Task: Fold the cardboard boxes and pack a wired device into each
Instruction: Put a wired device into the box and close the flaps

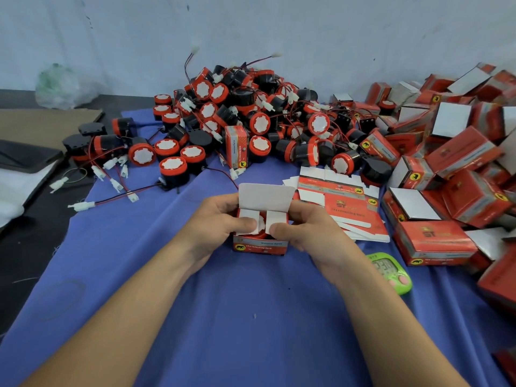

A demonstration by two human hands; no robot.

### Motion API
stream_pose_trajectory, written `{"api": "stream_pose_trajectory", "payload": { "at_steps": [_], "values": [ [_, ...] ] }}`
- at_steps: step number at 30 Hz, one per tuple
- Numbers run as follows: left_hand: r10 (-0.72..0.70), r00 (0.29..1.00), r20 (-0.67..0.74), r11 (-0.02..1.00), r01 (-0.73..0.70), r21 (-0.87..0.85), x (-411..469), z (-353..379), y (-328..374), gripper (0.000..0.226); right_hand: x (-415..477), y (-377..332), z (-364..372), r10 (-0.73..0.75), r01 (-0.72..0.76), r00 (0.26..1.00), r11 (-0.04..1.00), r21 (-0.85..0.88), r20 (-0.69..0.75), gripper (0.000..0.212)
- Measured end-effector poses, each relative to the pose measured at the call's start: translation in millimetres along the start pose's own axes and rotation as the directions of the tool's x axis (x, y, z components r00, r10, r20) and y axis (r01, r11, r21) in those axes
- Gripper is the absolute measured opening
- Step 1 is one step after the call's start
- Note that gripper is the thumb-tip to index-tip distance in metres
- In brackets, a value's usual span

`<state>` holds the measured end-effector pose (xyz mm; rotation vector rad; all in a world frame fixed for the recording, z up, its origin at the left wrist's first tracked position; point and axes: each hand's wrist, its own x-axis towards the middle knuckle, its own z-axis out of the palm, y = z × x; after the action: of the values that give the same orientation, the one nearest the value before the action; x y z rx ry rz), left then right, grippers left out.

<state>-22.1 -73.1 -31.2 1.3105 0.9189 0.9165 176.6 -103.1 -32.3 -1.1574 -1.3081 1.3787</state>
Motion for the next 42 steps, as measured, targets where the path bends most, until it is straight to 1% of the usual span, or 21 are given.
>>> {"api": "stream_pose_trajectory", "payload": {
  "at_steps": [2,3,5,7,9,13,15,16,18,19,21,23,25,28,31,34,37,42],
  "values": [
    [0.002,0.999,-0.037,1.000,-0.003,-0.020,0,2,-1,0.047,2,2,2,-0.048,0.051,0.998,0.996,0.075,-0.039,0.045],
    [0.004,0.997,-0.076,1.000,-0.006,-0.019,1,3,-2,0.048,5,2,1,-0.072,0.078,0.995,0.994,0.074,-0.075,0.046],
    [0.029,0.989,-0.143,0.999,-0.025,0.027,3,7,-6,0.048,8,3,-1,-0.114,0.117,0.984,0.993,0.014,-0.136,0.045],
    [0.063,0.984,-0.164,0.996,-0.051,0.076,4,9,-9,0.049,9,2,-3,-0.138,0.129,0.980,0.989,-0.066,-0.143,0.044],
    [0.072,0.987,-0.143,0.993,-0.057,0.100,5,7,-10,0.049,8,1,-6,-0.115,0.105,0.987,0.990,-0.091,-0.112,0.044],
    [0.060,0.998,-0.004,0.990,-0.059,0.127,1,-1,-5,0.042,2,-3,-17,-0.048,0.047,0.999,0.996,-0.072,-0.013,0.048],
    [0.047,0.998,0.051,0.988,-0.054,0.141,-2,-6,-2,0.039,0,-5,-20,-0.027,0.027,1.000,0.999,-0.042,0.015,0.049],
    [0.045,0.997,0.068,0.986,-0.056,0.158,-4,-8,-1,0.041,-1,-5,-20,-0.019,0.020,1.000,0.998,-0.054,0.025,0.047],
    [0.063,0.995,0.072,0.976,-0.076,0.204,-7,-10,-1,0.042,-4,-6,-20,-0.020,0.025,0.999,0.992,-0.121,0.041,0.046],
    [0.086,0.994,0.068,0.965,-0.100,0.241,-9,-10,-2,0.036,-5,-7,-20,-0.031,0.037,0.999,0.989,-0.146,0.045,0.047],
    [0.142,0.987,0.070,0.927,-0.157,0.340,-11,-9,-4,0.028,-7,-8,-20,-0.052,0.062,0.997,0.981,-0.183,0.059,0.041],
    [0.176,0.982,0.073,0.888,-0.190,0.418,-12,-9,-7,0.031,-8,-8,-19,-0.072,0.088,0.995,0.952,-0.292,0.065,0.038],
    [0.207,0.977,0.056,0.868,-0.210,0.451,-12,-11,-9,0.039,-6,-5,-19,-0.078,0.079,0.997,0.911,-0.405,0.019,0.046],
    [0.246,0.969,0.013,0.844,-0.221,0.489,-12,-11,-11,0.043,-5,-3,-18,-0.103,0.071,0.994,0.882,-0.467,-0.042,0.048],
    [0.235,0.972,0.003,0.842,-0.205,0.499,-11,-12,-10,0.040,-5,-3,-18,-0.128,0.093,0.991,0.876,-0.474,-0.043,0.043],
    [0.208,0.978,-0.003,0.847,-0.178,0.500,-8,-14,-8,0.033,-6,-5,-17,-0.135,0.108,0.991,0.865,-0.491,-0.021,0.034],
    [0.211,0.977,-0.010,0.859,-0.181,0.480,-7,-13,-7,0.024,-7,-7,-16,-0.155,0.134,0.988,0.880,-0.457,-0.009,0.027],
    [0.204,0.979,-0.016,0.885,-0.178,0.429,-6,-12,-8,0.025,-6,-7,-18,-0.162,0.144,0.987,0.890,-0.432,-0.005,0.021]
  ]
}}
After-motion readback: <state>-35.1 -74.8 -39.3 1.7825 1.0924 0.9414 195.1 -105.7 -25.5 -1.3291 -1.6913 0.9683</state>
